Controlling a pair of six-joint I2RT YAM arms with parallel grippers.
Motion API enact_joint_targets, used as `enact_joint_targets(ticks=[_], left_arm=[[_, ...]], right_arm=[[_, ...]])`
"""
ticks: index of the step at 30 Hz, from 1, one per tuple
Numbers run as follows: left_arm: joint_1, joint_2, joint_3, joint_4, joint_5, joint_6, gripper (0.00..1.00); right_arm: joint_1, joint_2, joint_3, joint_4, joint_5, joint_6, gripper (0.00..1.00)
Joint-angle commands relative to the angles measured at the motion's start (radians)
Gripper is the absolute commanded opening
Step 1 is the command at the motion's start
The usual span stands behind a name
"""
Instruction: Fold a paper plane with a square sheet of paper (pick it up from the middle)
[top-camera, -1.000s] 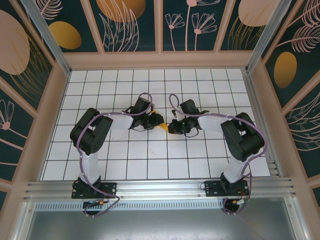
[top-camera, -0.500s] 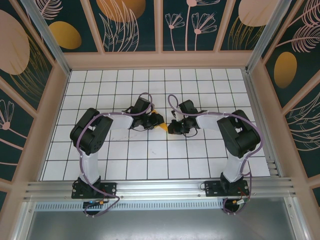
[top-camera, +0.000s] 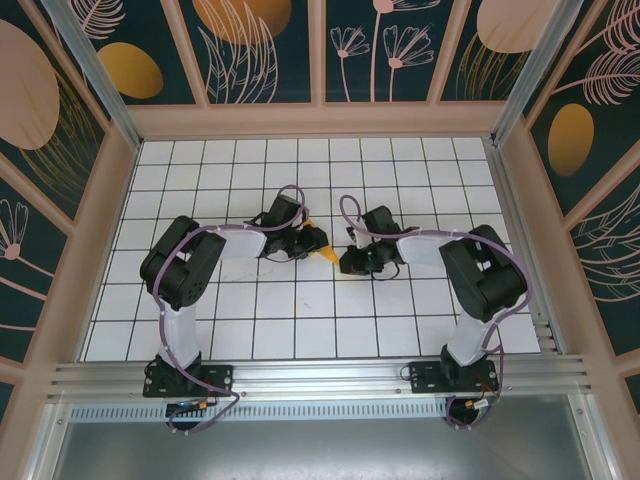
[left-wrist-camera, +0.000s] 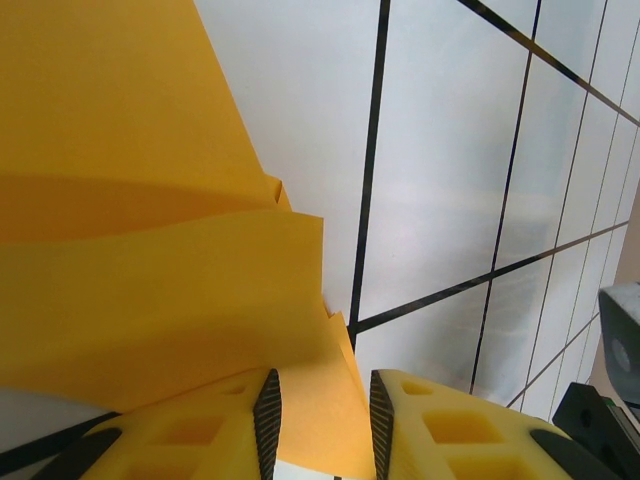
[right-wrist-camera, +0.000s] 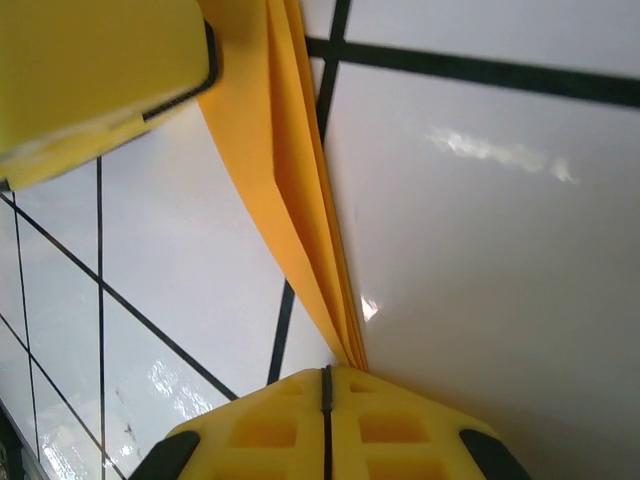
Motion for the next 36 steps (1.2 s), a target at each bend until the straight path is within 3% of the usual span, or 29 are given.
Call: enact_joint_targets(ticks=[1,8,16,36], left_arm=[[0.004,0.024,0.001,-0.068,-0.045,0.036,0.34],[0.003,-0.002,-0.008,0.014,0.034,0.046,0.34],[0.004,0.002,-0.022,0.082,0.112,0.024,0.34],[0.003,0.017,-0.006,0.064,0.077,0.022,0.34]], right_arm=[[-0.014,-0.049,-0.063,-0.081,0.020,0.023,0.07],[-0.011,-0.161,-0.010,0.028,0.008,0.071,0.09],[0.004,-0.036,0.077,0.073,0.033,0.106,0.08],[0.009,0.089,0.112,0.044,0.076,0.106,0.07]])
